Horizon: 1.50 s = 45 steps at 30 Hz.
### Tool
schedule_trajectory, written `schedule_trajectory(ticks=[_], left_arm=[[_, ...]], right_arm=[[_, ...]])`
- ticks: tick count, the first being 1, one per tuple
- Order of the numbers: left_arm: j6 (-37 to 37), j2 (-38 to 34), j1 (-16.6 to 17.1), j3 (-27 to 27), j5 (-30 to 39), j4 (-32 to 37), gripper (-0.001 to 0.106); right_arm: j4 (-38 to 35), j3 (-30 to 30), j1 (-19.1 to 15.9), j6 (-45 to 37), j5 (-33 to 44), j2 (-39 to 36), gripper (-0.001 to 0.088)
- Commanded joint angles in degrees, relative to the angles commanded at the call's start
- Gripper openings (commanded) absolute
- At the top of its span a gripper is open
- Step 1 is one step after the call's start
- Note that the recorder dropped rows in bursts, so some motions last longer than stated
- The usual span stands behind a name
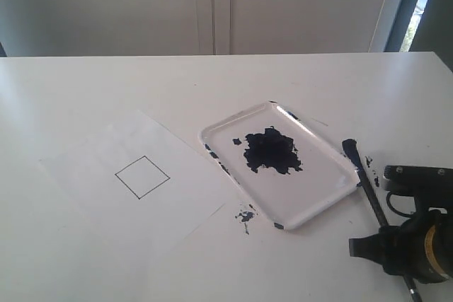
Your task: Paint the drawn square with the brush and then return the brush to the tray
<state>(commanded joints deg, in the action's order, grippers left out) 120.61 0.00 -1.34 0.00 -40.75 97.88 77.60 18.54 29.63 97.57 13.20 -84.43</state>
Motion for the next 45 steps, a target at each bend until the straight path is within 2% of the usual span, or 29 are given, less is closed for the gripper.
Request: schedule_trajectory(ticks=[7,8,14,19,25,29,33,36,37,45], left_arm=[[0.00,0.00,0.00,0.00,0.00,0.00,0.000],[0.00,0.00,0.00,0.00,0.00,0.00,0.000],[0.00,0.00,0.00,0.00,0.00,0.00,0.000],[0.00,0.00,0.00,0.00,0.00,0.00,0.000],[0.00,0.00,0.00,0.00,0.00,0.00,0.000],[0.00,0.00,0.00,0.00,0.00,0.00,0.000],[0.00,0.00,0.00,0.00,0.00,0.00,0.000],[0.00,0.00,0.00,0.00,0.00,0.00,0.000],[0.00,0.00,0.00,0.00,0.00,0.00,0.000],[0.00,0.00,0.00,0.00,0.00,0.00,0.000]], right_arm=[[0.38,0.00,0.00,0.00,0.11,0.00,0.0009],[0.38,0.00,0.00,0.00,0.39,0.00,0.0000],[0.78,0.25,0.12,-2.51,-0.45,1.81,0.0000],[0.78,0.35,0.12,-2.94,-5.65,6.18,0.0000],[0.46,1.57,0.12,-2.94,-16.55,12.38,0.0000],[0.29,2.74,0.12,-0.09,-23.38,14.21,0.0000],[6.05,5.24,0.12,3.90,-27.56,14.24,0.0000],[19.80,8.89,0.12,15.78,-27.72,14.24,0.0000],[22.35,10.56,0.12,20.82,-28.19,14.24,0.0000],[22.35,22.18,0.12,19.73,-29.73,14.24,0.0000]])
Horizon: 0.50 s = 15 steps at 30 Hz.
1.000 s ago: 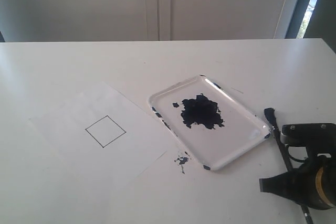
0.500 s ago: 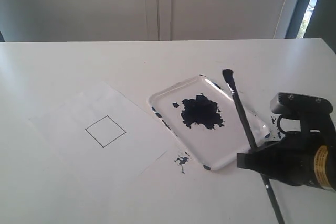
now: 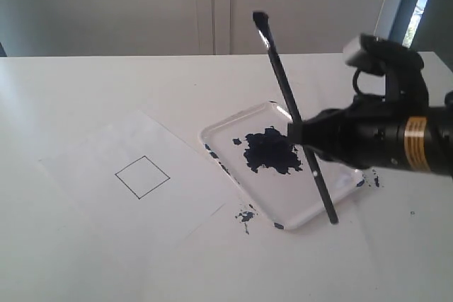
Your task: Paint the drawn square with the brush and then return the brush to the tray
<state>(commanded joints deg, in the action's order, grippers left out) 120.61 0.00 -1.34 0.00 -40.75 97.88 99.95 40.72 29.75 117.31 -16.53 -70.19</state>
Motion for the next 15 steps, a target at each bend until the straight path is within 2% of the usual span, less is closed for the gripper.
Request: schedule_trajectory(ticks=[7,15], left_arm=[[0.00,0.00,0.00,0.00,0.00,0.00,0.000],[0.00,0.00,0.00,0.00,0.00,0.00,0.000]], right_arm=[[0.00,7.44,0.00,-10.92,0.44,0.00,0.0000],[0.00,7.13,0.00,-16.54,10.65,-1.91,0.0000]])
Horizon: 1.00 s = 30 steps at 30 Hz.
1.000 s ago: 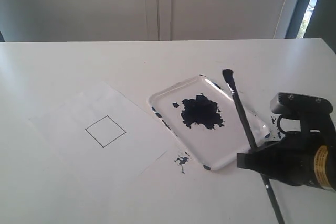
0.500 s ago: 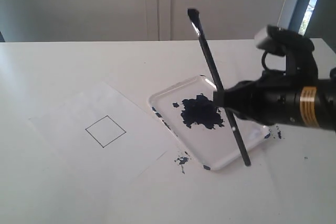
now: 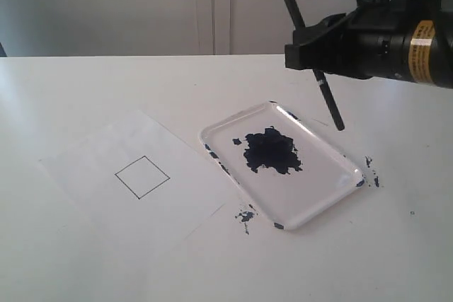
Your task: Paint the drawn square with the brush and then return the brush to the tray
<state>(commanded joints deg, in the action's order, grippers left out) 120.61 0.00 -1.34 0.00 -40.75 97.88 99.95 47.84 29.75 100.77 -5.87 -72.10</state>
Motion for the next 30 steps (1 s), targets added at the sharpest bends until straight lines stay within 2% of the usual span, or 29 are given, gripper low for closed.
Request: schedule_trajectory(ticks=[6,11,23,26,30], left_arm=[[0.00,0.00,0.00,0.00,0.00,0.00,0.000],[0.00,0.00,0.00,0.00,0.00,0.00,0.000],[0.00,0.00,0.00,0.00,0.00,0.00,0.000],[0.00,0.00,0.00,0.00,0.00,0.00,0.000],[0.00,0.00,0.00,0.00,0.00,0.00,0.000]], right_arm=[[0.00,-3.24,0.00,0.00,5.15,-3.27,0.0000],[0.00,-7.34,0.00,4.25,4.32,-6.39,0.0000],[0.00,-6.39,0.00,6.34,-24.15,-7.09,0.0000],[0.00,-6.27,0.00,6.34,-27.29,-6.91,0.0000],[0.00,-6.27,0.00,5.96,-27.71,-6.87,0.0000]])
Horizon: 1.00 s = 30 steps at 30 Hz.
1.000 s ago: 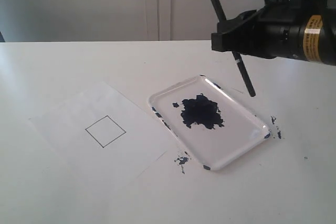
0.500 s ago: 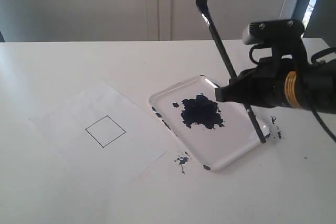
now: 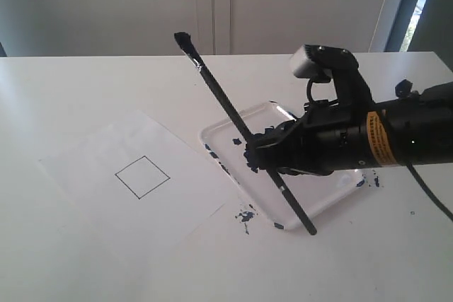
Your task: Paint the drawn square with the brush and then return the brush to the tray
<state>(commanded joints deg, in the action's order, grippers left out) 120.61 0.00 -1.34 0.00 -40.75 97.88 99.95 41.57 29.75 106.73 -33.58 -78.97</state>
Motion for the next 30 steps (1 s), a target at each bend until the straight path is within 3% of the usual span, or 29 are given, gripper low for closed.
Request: schedule_trajectory(ticks=[10,17,19,30], left_arm=[[0.00,0.00,0.00,0.00,0.00,0.00,0.000],[0.00,0.00,0.00,0.00,0.00,0.00,0.000],[0.00,0.00,0.00,0.00,0.00,0.00,0.000],[0.00,0.00,0.00,0.00,0.00,0.00,0.000]], right_arm=[[0.00,-1.18,0.00,-6.11,6.91,0.00,0.0000],[0.00,-6.18,0.00,-6.12,32.73,0.00,0.0000],[0.00,-7.43,0.00,-6.12,36.41,0.00,0.0000],[-3.93,-8.85,0.00,-6.12,31.38,4.82,0.0000]])
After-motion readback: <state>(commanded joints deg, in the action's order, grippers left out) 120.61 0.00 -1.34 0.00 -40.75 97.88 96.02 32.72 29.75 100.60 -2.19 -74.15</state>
